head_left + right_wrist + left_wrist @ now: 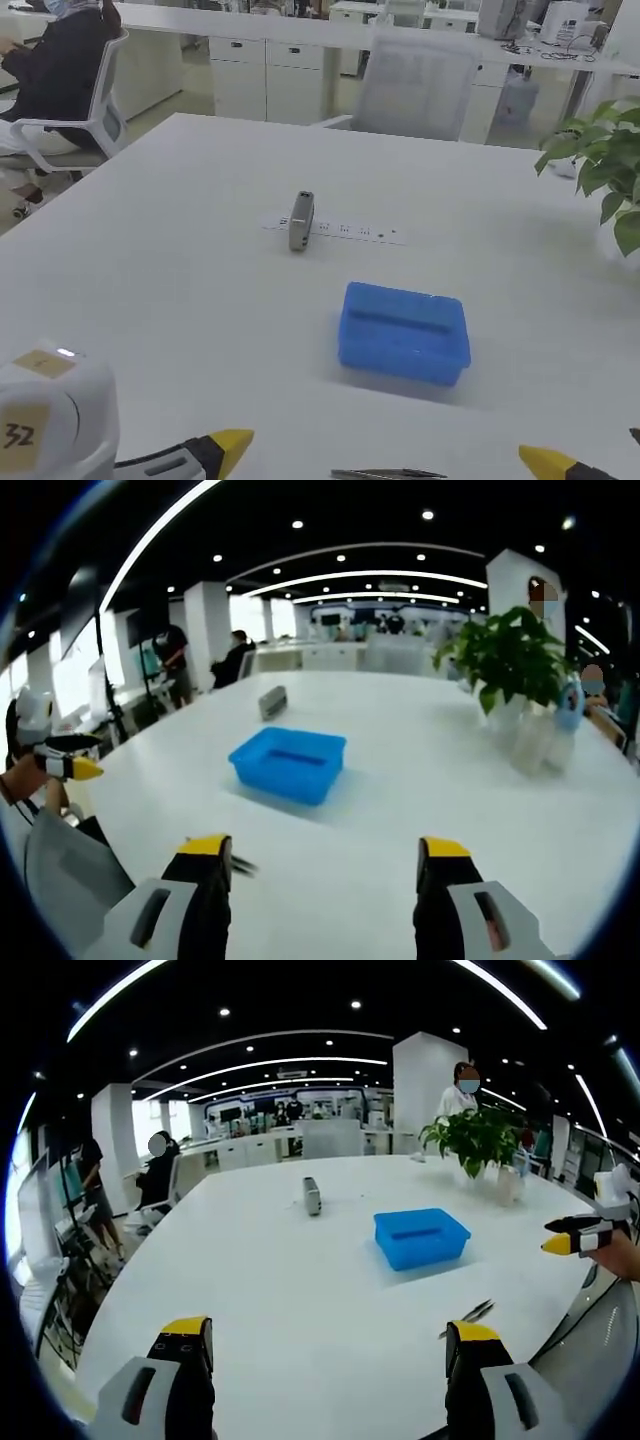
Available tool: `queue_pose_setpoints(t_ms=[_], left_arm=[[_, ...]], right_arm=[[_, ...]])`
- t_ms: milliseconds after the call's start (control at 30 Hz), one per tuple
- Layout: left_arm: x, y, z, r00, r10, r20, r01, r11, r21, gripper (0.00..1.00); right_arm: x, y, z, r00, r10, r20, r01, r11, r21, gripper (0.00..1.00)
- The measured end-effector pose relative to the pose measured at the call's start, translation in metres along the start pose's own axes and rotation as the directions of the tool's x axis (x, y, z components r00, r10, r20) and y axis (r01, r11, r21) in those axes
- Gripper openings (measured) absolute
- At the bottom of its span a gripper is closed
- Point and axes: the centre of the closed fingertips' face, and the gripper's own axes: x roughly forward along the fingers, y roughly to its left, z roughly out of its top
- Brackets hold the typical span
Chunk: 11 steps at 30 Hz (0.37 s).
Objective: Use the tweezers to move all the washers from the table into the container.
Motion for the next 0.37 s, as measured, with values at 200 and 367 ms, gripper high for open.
queue_pose_setpoints(t_ms=[200,367], left_arm=[[0.0002,-0.0021,0.0003,1.0000,-0.004,-0.001,0.004,1.000,0.002,0.99],[0.0008,-0.0027,-0.0003,1.0000,-0.007,-0.005,0.007,1.000,0.006,0.99]], right_arm=[[0.0006,0.0006,-0.0008,1.0000,0.001,-0.005,-0.001,1.000,-0.006,0.73],[0.0000,-0.0006,-0.0006,1.0000,-0.002,-0.001,0.002,1.000,0.000,0.73]])
